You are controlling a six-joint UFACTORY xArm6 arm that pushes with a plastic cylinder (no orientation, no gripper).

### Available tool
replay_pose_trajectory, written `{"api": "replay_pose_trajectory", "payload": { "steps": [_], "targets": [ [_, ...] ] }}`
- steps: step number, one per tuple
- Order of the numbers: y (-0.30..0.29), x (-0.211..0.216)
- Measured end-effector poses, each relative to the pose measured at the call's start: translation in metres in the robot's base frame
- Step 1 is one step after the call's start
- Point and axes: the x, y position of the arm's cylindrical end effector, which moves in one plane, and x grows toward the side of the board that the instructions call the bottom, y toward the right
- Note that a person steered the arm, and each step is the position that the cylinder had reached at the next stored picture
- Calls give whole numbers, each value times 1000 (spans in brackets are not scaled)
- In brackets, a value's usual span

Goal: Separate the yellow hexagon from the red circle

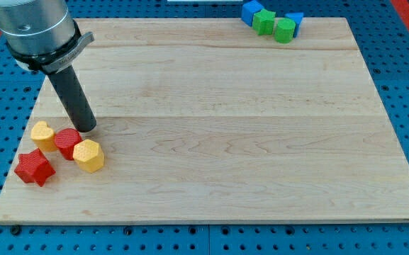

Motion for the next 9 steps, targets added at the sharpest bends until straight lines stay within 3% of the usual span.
{"api": "replay_pose_trajectory", "payload": {
  "steps": [3,4,5,6,8,9],
  "targets": [
    [-3,4],
    [55,-5],
    [120,23],
    [137,102],
    [5,101],
    [-12,80]
  ]
}}
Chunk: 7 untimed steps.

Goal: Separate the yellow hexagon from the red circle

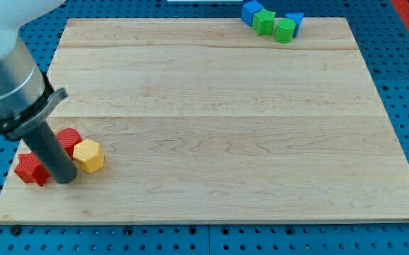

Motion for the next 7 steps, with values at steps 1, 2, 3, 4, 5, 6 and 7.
{"api": "replay_pose_trajectory", "payload": {
  "steps": [1,2,3,4,5,6,7],
  "targets": [
    [55,-27],
    [123,-61],
    [140,-100],
    [150,-12],
    [100,55],
    [22,58],
    [-46,45]
  ]
}}
